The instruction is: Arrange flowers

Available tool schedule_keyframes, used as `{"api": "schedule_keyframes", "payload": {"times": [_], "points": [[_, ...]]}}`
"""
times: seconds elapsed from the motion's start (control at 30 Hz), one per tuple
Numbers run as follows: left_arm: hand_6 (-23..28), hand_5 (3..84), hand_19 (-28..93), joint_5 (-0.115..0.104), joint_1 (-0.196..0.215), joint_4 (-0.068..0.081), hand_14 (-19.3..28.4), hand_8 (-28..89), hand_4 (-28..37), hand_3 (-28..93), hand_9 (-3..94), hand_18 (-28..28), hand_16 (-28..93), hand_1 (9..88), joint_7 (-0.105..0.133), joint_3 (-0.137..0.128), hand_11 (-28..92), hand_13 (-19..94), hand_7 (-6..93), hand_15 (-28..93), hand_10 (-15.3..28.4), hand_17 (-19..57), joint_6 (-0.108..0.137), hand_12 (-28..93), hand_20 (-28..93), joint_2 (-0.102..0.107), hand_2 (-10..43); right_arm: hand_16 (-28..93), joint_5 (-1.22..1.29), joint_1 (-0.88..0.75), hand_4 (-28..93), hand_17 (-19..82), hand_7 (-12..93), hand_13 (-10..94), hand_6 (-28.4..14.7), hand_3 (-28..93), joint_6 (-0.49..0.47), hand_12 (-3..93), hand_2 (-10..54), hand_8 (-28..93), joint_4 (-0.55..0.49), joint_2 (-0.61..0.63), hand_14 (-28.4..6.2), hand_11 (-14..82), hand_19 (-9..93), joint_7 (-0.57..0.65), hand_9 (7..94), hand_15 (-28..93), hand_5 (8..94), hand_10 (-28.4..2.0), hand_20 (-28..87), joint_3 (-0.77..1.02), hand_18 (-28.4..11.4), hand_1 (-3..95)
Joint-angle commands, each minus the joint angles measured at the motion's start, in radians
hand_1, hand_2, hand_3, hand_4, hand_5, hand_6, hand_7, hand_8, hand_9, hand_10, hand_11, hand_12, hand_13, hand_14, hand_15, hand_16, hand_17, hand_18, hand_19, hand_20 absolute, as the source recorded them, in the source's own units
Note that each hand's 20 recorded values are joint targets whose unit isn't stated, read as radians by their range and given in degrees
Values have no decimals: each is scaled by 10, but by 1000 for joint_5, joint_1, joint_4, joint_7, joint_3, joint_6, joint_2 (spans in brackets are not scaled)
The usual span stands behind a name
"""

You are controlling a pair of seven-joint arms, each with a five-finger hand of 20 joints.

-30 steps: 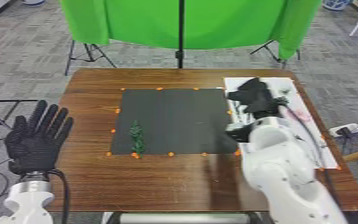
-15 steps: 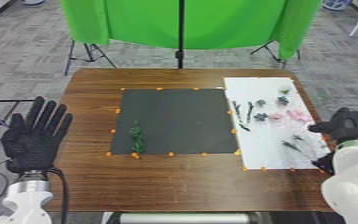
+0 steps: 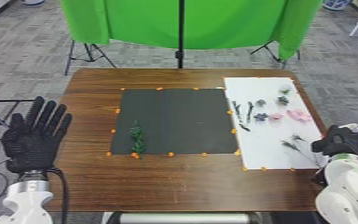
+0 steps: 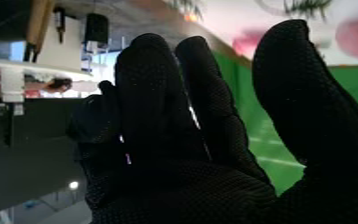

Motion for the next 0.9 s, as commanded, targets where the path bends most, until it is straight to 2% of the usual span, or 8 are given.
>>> {"api": "schedule_keyframes", "payload": {"times": [0.03,0.17,0.23,0.33,0.37,0.43,0.67,0.9], "points": [[79,437,299,1,9,2,149,-95,-283,749,382,139,-50,280,-6,9,152,282,87,247,141,-75,16,78,96,-15,146,212,53,27,-283,308,163,544,-76,794,-2,214,-95,-121,59,-22,-189,379,931,14,576,758,637,-212,464,-34,-284,400],[80,438,299,-5,19,-3,149,-96,-283,748,384,139,-50,279,-4,11,155,283,88,249,140,-76,19,78,97,-16,151,214,30,22,-283,311,185,567,-58,830,40,212,-95,-126,92,-27,-178,385,928,-7,613,753,683,-198,453,-50,-281,420],[80,438,300,-7,17,-3,149,-96,-283,748,385,139,-50,279,-4,10,156,284,89,252,141,-76,22,78,97,-15,152,221,38,24,-283,312,206,583,-43,829,101,218,-95,-131,102,-26,-172,391,926,4,648,749,714,-187,447,-64,-278,436],[80,439,300,-12,16,-3,150,-97,-283,749,386,138,-51,278,-2,4,159,284,89,254,141,-75,22,77,97,-17,154,246,31,26,-283,313,247,636,-32,681,139,354,-95,8,92,-27,-156,318,918,11,764,726,796,-156,434,-74,-270,539],[80,439,300,-12,17,-4,150,-97,-283,749,386,138,-51,278,1,3,159,284,89,255,141,-75,26,77,97,-14,155,254,33,27,-283,318,272,655,-28,686,158,422,-95,25,88,-26,-154,275,913,12,804,719,819,-149,432,-76,-271,558],[81,439,301,-12,20,-6,151,-97,-283,749,386,139,-51,278,0,-1,159,285,89,256,142,-76,23,76,98,-16,155,261,37,27,-282,325,299,671,-28,708,169,470,-95,45,72,-22,-155,259,912,14,835,719,833,-146,433,-76,-276,565],[83,439,304,-20,22,-5,151,-96,-283,750,386,138,-54,276,-7,4,159,285,89,260,143,-76,19,76,98,-17,156,313,56,40,-283,334,312,686,-39,776,221,494,-95,89,21,-12,-154,259,914,9,851,705,845,-144,444,-83,-281,555],[83,440,306,-18,17,-2,151,-96,-283,751,386,139,-55,275,-5,1,159,285,90,263,143,-77,18,76,98,-17,157,306,43,78,-246,342,312,696,-34,822,360,494,-95,147,-81,-16,-161,271,923,-21,852,713,843,-144,457,-148,-283,513]]}}
